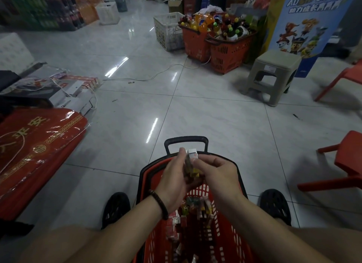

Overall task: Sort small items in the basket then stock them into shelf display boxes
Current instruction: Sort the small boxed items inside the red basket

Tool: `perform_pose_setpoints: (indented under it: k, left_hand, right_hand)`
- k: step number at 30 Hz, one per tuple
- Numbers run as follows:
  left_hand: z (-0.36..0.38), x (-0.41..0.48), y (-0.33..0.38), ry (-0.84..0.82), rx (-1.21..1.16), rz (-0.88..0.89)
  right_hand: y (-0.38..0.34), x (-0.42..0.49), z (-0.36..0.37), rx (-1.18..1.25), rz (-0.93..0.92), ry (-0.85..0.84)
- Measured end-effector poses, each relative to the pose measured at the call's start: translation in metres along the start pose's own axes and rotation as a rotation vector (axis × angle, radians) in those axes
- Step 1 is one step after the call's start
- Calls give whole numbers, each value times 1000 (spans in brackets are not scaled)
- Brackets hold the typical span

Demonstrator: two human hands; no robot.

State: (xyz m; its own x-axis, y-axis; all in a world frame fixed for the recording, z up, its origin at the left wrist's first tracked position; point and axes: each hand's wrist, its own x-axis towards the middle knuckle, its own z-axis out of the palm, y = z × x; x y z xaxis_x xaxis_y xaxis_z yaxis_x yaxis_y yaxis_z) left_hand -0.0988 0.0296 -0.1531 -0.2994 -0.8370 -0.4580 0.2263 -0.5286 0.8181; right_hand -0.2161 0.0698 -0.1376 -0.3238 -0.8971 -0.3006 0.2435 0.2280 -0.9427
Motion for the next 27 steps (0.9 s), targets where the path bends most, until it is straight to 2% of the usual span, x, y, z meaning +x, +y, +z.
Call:
perform_pose_setpoints:
  k: [7,11,14,17,21,25,27]
  left_hand:
    - [-7,2,-3,-108,70,-77]
    - [-13,6,2,-107,42,-78]
    - [-23,12,0,-59,84,-95]
    - [-28,17,-12,1,166,-165]
    - [-21,41,-78,156,312,-296]
    - [-11,69,-175,305,483,-299]
    - [-10,87,-209,324,566,-302]
  right_hand:
    - [1,-3,-7,-281,-97,-18]
    - [-2,-1,-14,-680,-260,-64]
    - [-17,5,-28,-729,-190,-110]
    - [-30,18,-50,-768,-147,-75]
    - [-33,33,-70,-909,-72,-77]
    - [-16,37,-81,-1124,-55,-96]
    - [-7,38,-83,-1195,-46,-114]
